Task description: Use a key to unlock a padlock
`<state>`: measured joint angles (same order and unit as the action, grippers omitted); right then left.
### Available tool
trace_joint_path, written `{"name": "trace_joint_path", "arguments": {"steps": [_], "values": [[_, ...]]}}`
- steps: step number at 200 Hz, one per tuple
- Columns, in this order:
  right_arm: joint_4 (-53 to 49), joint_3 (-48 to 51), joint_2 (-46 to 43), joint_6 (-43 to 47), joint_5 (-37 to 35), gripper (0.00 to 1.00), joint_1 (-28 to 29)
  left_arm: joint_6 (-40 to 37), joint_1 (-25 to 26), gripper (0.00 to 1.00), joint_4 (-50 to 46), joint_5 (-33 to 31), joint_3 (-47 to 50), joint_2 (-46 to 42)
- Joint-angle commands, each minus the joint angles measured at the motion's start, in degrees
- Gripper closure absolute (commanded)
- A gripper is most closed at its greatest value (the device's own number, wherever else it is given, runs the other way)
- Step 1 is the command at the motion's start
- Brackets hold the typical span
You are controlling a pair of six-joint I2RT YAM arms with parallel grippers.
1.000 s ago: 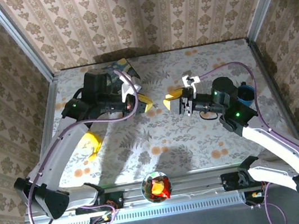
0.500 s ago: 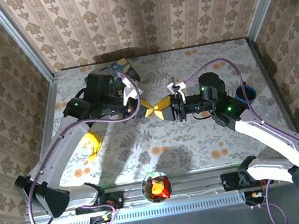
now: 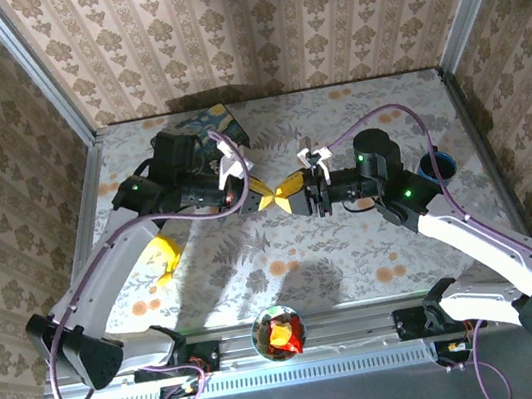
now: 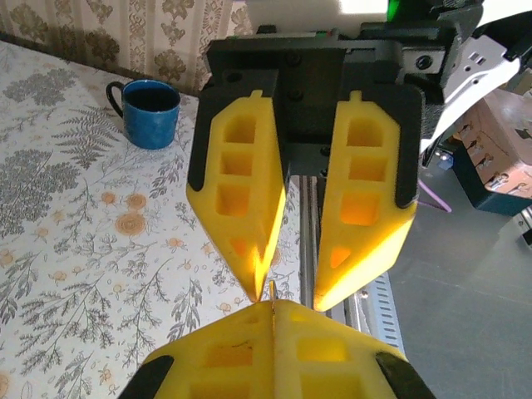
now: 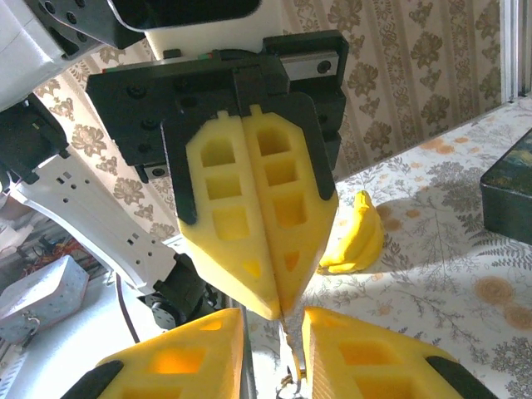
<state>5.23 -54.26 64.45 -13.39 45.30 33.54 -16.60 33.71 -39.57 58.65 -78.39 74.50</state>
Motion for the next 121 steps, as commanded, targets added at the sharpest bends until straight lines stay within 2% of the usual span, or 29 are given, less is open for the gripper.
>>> {"name": "trace_joint_path", "arguments": {"steps": [1, 71, 121], "values": [[-0.6, 0.6, -1.3, 0.9, 0.4, 0.75, 0.2, -0.8, 0.0, 1.0, 1.8, 3.1, 0.6, -2.3], [0.5, 0.6, -0.8, 0.7, 1.6, 0.84, 0.2, 0.0, -0.1, 1.0, 3.0, 3.2, 1.1, -2.4], [0.9, 0.8, -0.2, 0.5, 2.4, 0.83, 0.2, 2.1, -0.7, 1.0, 5.2, 3.6, 1.7, -2.2]]}}
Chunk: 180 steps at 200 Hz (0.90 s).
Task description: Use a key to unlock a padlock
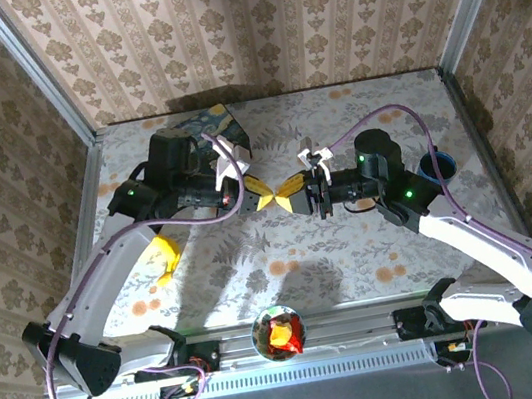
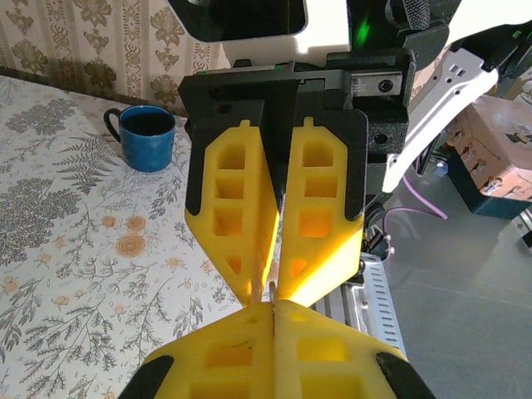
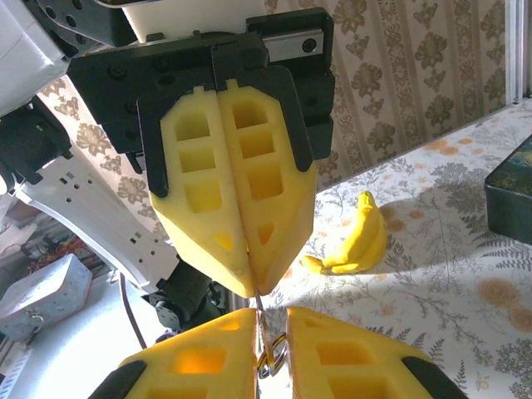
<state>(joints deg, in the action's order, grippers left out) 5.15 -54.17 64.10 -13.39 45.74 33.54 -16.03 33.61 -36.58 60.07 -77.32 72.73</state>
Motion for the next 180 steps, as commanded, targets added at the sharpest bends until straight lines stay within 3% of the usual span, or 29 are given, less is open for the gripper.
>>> {"name": "trace_joint_path", "arguments": {"steps": [1, 36, 72, 102, 110, 131, 152, 180], "values": [[1.0, 0.7, 0.1, 0.5, 2.0, 0.83, 0.2, 1.5, -0.6, 1.0, 2.2, 2.2, 0.6, -0.4], [1.1, 0.6, 0.7, 0.4, 2.7, 0.84, 0.2, 2.4, -0.9, 1.0, 3.1, 2.5, 0.9, -0.3], [1.1, 0.5, 1.0, 0.2, 2.4, 1.0, 0.1, 3.3, -1.3, 1.0, 3.9, 2.5, 1.4, -0.5], [1.4, 1.2, 0.3, 0.1, 0.2, 1.0, 0.1, 7.8, -2.5, 1.0, 8.1, 1.3, 3.1, -1.2], [1.5, 1.6, -0.1, 0.0, -0.9, 1.0, 0.1, 10.8, -3.3, 0.89, 10.6, 0.3, 3.9, -1.6], [1.1, 2.9, -1.4, -1.1, -6.6, 1.0, 0.1, 20.3, -5.9, 0.38, 19.7, -3.5, 7.1, -3.2], [-1.6, 3.9, -2.6, -3.3, -15.1, 1.0, 0.0, 29.1, -8.9, 0.01, 25.4, -15.0, 10.1, -5.6], [-7.5, 4.4, -3.9, -8.6, -27.0, 1.0, -0.2, 33.2, -9.0, 0.0, 23.6, -37.6, 12.3, -7.2]]}}
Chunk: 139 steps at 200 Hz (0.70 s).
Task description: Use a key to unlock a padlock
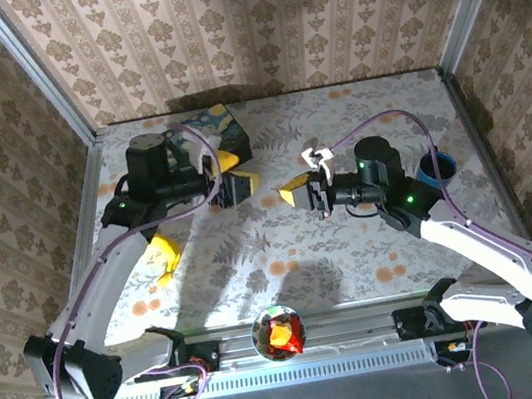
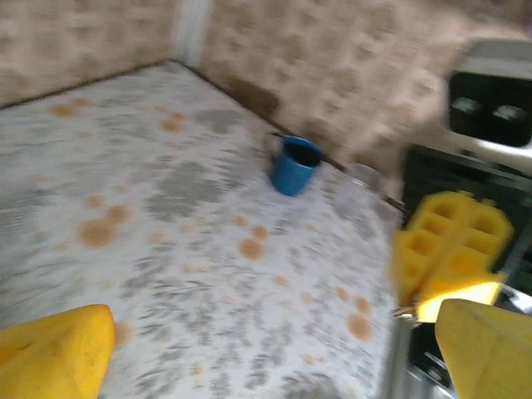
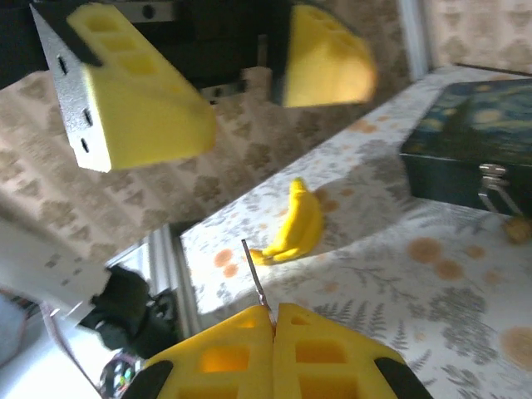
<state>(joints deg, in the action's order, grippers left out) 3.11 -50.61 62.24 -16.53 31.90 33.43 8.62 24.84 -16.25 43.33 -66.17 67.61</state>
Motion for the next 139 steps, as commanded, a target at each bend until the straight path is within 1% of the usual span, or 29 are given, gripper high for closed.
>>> {"name": "trace_joint_path", "arguments": {"steps": [1, 11, 23, 49, 52, 92, 121, 139], "values": [[-5.8, 0.9, -2.1, -5.6, -13.4, 1.0, -0.1, 8.7, -0.2, 0.0, 3.0, -21.8, 1.1, -2.0], [-8.1, 0.9, -2.3, -7.6, -17.4, 1.0, -0.3, 11.0, -0.1, 0.0, 1.2, -29.5, 1.7, -1.3], [-10.7, 1.0, -2.6, -9.4, -21.2, 1.0, -0.3, 13.4, 0.0, 0.0, -0.1, -35.7, 2.4, 0.1], [-16.2, 0.9, -3.0, -12.5, -28.6, 1.0, -0.4, 18.2, 1.0, 0.01, 0.7, -45.3, 4.5, 4.1], [-16.6, 0.9, -2.8, -12.8, -29.0, 1.0, -0.5, 18.7, 2.6, 0.01, 0.9, -46.3, 4.6, 4.9], [-17.4, 1.3, -2.0, -14.7, -30.2, 1.0, -0.6, 24.2, 7.9, 0.01, 1.4, -59.0, 2.6, 16.2], [-17.3, 1.2, -1.7, -15.1, -31.0, 1.0, -0.7, 31.5, 8.7, 0.02, -4.4, -64.5, -3.5, 26.6], [-17.2, 1.4, -1.9, -15.0, -31.0, 1.0, -0.8, 34.1, 8.6, 0.04, -6.9, -67.5, -6.7, 32.4]]}}
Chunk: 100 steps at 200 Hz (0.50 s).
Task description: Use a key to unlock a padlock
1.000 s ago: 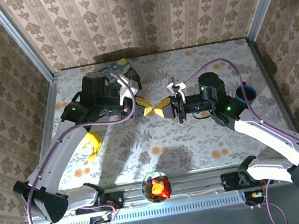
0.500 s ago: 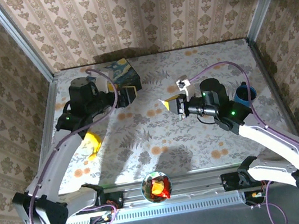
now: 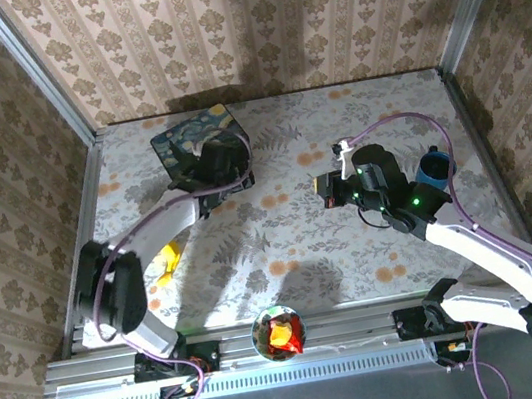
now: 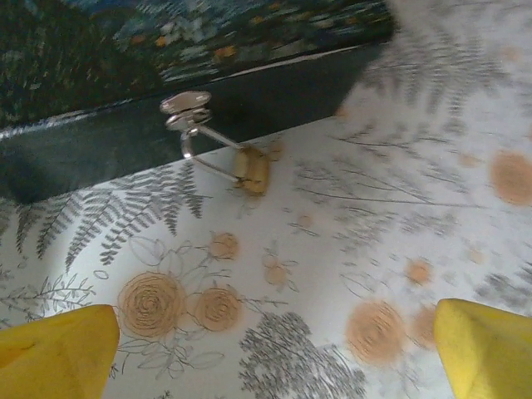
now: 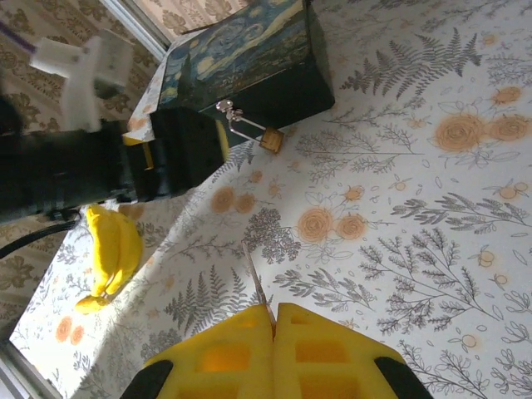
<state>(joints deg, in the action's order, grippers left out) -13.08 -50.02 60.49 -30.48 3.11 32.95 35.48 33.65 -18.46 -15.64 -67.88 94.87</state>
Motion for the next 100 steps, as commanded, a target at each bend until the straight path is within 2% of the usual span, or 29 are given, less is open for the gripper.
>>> {"name": "trace_joint_path", "arguments": {"steps": [1, 57, 100], "values": [[-0.9, 0.8, -0.2, -1.1, -2.2, 1.0, -0.3, 7.3, -0.2, 0.04, -4.8, -8.6, -5.2, 5.4], [0.1, 1.8, -1.2, -1.1, -2.0, 1.0, -0.5, 10.1, -3.1, 0.05, -2.9, -9.6, -12.4, 17.7], [1.4, 2.2, -1.0, -1.1, -0.8, 1.0, -0.6, 11.2, -4.1, 0.08, 1.6, -10.8, -15.1, 22.1]]}}
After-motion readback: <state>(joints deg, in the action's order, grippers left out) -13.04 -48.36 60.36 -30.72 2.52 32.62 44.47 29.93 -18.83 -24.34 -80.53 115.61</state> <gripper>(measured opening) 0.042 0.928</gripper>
